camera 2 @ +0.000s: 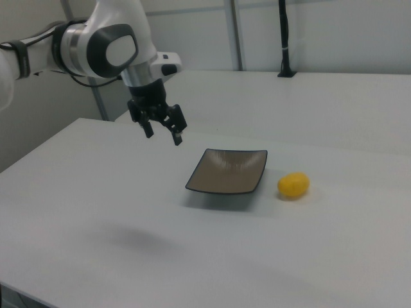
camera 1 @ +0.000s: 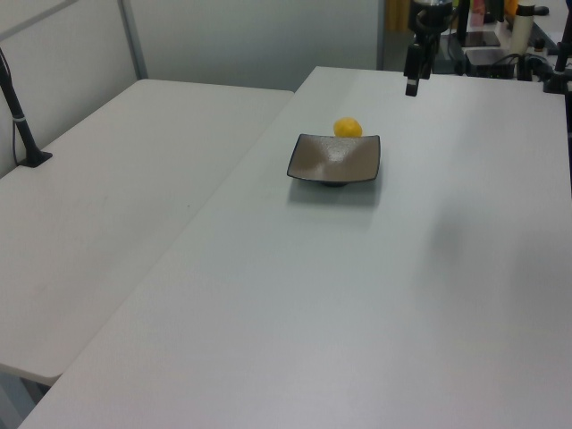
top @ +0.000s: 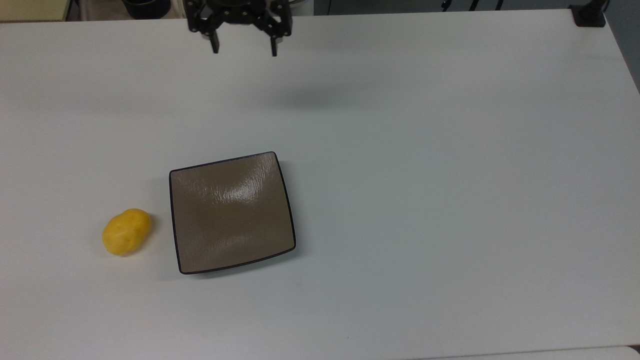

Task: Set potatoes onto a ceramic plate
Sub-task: 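Move the open gripper over the yellow potato and lower toward it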

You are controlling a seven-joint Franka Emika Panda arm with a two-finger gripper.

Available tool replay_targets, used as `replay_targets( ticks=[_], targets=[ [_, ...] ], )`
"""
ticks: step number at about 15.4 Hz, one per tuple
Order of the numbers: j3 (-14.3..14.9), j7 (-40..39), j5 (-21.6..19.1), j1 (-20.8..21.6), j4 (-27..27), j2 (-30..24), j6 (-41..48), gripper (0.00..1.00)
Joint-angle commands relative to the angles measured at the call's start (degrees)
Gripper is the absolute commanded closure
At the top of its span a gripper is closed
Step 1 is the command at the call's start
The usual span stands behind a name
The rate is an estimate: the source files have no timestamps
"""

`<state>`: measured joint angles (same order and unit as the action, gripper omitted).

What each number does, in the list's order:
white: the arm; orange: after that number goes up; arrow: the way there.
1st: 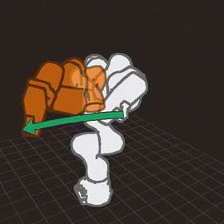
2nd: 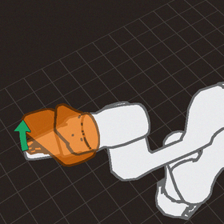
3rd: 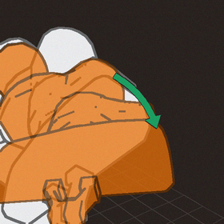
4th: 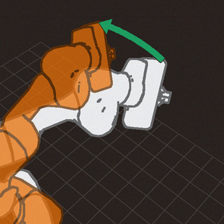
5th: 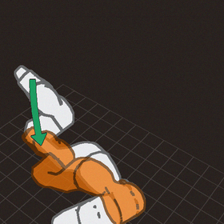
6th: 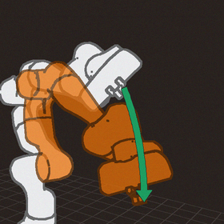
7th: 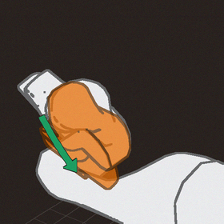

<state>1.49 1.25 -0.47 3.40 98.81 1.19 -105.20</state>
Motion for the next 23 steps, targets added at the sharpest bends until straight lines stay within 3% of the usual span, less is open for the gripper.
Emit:
replay_targets(
  ticks=[1,4,8,12,16,23],
  targets=[
    [0.6,4.3,-0.2,-1.6,-2.0,3.2,-5.8,0.00],
    [2.8,11.1,-0.5,-2.2,-3.0,5.6,-11.9,0.00],
    [6.0,28.1,-0.5,-2.3,-5.4,10.5,-22.2,0.00],
    [9.0,36.8,0.0,-2.6,-11.7,18.1,-24.2,0.00],
    [11.8,40.4,0.3,-2.6,-16.9,24.3,-24.6,0.00],
    [13.6,41.0,0.4,-3.5,-19.1,33.3,-38.3,0.00]
  ],
)
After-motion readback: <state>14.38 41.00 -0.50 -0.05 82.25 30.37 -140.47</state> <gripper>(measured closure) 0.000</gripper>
